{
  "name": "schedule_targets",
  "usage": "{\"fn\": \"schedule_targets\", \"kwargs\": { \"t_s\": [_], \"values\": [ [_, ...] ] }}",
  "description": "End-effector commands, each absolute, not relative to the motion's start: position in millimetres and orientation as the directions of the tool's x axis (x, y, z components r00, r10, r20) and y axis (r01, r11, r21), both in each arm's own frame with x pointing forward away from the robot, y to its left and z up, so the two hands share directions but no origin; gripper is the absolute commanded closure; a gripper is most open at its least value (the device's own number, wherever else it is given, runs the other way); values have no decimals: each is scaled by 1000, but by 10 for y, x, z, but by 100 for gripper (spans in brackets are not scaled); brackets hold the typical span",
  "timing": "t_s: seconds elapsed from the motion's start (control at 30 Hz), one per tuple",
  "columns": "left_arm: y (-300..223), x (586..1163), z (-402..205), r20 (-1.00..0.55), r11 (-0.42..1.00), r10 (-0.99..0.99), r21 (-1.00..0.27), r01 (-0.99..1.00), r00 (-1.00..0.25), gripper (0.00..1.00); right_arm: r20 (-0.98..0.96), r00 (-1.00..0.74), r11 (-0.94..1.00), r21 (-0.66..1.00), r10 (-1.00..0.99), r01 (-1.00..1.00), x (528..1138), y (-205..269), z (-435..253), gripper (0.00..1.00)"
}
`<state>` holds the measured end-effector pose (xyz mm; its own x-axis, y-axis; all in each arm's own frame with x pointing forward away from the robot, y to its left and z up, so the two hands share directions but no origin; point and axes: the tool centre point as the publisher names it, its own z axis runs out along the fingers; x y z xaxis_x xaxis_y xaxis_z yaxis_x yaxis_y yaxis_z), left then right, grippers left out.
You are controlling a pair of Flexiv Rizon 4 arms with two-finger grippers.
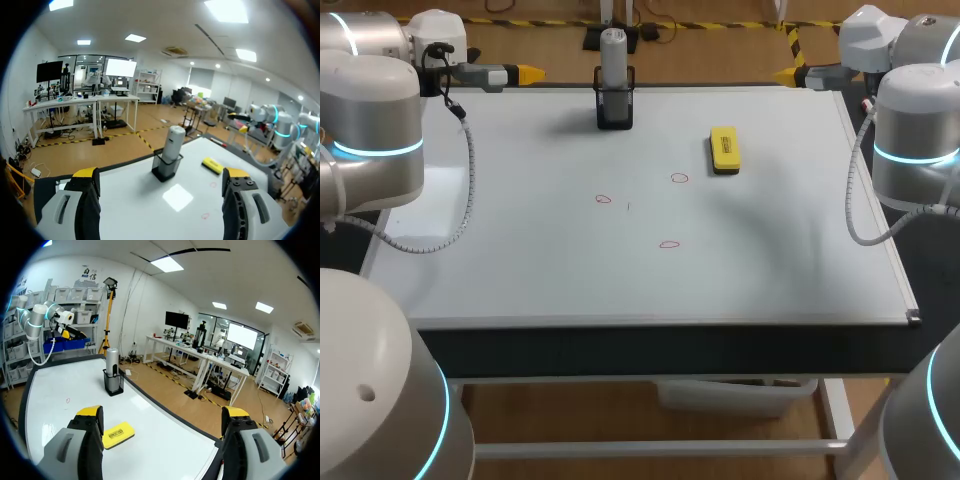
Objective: Pick up the inspection probe, press it on each red-marked spot on the whiteboard one by one, put down the probe, pick up the eraser, and wipe off all the red marks.
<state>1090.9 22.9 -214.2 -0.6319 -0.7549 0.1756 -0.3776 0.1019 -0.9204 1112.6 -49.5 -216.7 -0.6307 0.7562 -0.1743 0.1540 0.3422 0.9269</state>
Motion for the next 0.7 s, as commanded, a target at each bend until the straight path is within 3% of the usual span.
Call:
{"fn": "schedule_targets", "kwargs": {
  "t_s": [0.03,0.53,0.7],
  "values": [
    [225,10912,-2158,174,99,-755,-923,-372,-632,0,-174,-632,343,927,756,155,11130,-497,-2167,0],
    [225,10912,-2158,174,99,-755,-923,-372,-632,0,-174,-632,343,927,756,155,11130,-497,-2167,0],
    [172,10946,-2166,161,103,-696,-942,-319,-700,0,-174,-632,343,927,756,155,11130,-497,-2167,0]
  ]
}}
